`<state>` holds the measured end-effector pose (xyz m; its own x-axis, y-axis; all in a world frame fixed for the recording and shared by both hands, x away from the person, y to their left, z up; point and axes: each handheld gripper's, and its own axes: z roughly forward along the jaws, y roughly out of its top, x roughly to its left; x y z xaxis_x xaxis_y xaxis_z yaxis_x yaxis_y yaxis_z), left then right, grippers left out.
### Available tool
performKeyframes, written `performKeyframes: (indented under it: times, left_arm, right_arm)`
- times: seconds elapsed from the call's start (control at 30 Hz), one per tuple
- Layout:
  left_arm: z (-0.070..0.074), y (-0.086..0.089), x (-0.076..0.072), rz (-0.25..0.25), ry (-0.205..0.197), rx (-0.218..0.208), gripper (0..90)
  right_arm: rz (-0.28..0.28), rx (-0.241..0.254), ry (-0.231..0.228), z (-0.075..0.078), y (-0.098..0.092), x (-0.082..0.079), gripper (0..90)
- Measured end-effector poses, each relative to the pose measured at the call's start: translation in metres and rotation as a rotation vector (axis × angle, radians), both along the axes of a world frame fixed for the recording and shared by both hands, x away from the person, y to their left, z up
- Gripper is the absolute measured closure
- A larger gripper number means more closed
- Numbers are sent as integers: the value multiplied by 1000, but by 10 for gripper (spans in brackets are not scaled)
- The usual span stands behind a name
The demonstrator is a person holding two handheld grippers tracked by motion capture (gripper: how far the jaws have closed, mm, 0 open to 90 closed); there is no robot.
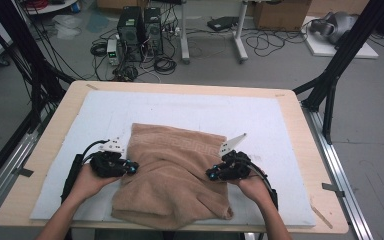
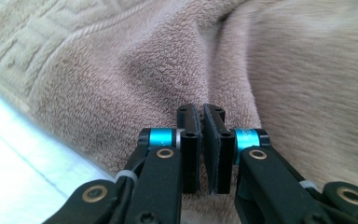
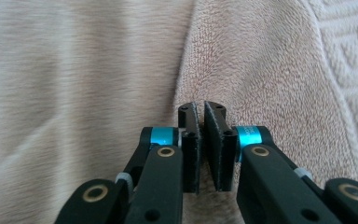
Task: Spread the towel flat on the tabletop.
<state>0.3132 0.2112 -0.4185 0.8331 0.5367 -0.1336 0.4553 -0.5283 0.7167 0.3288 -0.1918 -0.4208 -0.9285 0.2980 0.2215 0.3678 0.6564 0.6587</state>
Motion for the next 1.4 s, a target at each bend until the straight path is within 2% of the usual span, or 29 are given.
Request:
performKeyframes:
  times: [0.07,0.1,0.17,0.27,0.37,0.4,0.47,0.5,0.57,0.63,0.77,0.87,0.9,0.97,1.03,1.1,1.2,1.27,1.4]
  left_arm:
    - [3,2,-1,2,-8,-18,826]
    - [4,2,0,11,-6,-32,798]
    - [7,4,4,24,-13,-33,727]
    - [13,8,13,65,-33,-69,669]
    - [14,9,24,108,-61,-80,648]
    - [13,9,29,120,-53,-75,643]
    - [10,6,38,148,-62,-55,633]
    - [7,5,42,160,-58,-58,633]
    - [2,3,50,198,-69,-26,617]
    - [-2,3,56,229,-75,-16,608]
    - [-9,2,66,278,-94,12,559]
    - [-18,1,72,286,-64,35,566]
    - [-21,1,73,279,-54,49,601]
    - [-21,0,73,281,-72,51,683]
    - [-21,-1,73,277,-75,51,780]
    - [-20,-1,72,261,-63,51,838]
    - [-16,0,70,258,-71,53,848]
    - [-14,1,69,264,-77,40,851]
    - [-11,5,69,270,-69,20,853]
  right_arm:
    - [-2,8,-11,3,-1,-3,790]
    - [-7,20,-22,5,-2,-3,756]
    - [-28,42,-34,11,-5,0,731]
    - [-82,58,-59,17,-11,10,671]
    - [-141,66,-82,19,-18,24,633]
    - [-166,59,-86,19,-20,28,619]
    - [-204,34,-105,16,-21,37,607]
    - [-214,21,-100,13,-21,40,600]
    - [-230,-5,-96,6,-20,47,583]
    - [-246,-21,-84,-1,-19,52,570]
    - [-266,-63,-77,-12,-18,59,583]
    - [-272,-73,-89,-15,-18,62,678]
    - [-272,-70,-88,-15,-19,63,700]
    - [-278,-65,-80,-16,-20,63,735]
    - [-277,-70,-90,-16,-20,64,817]
    - [-269,-61,-73,-16,-21,66,861]
    - [-263,-62,-71,-15,-21,67,874]
    - [-256,-59,-78,-14,-20,66,877]
    - [-237,-55,-65,-9,-21,69,880]
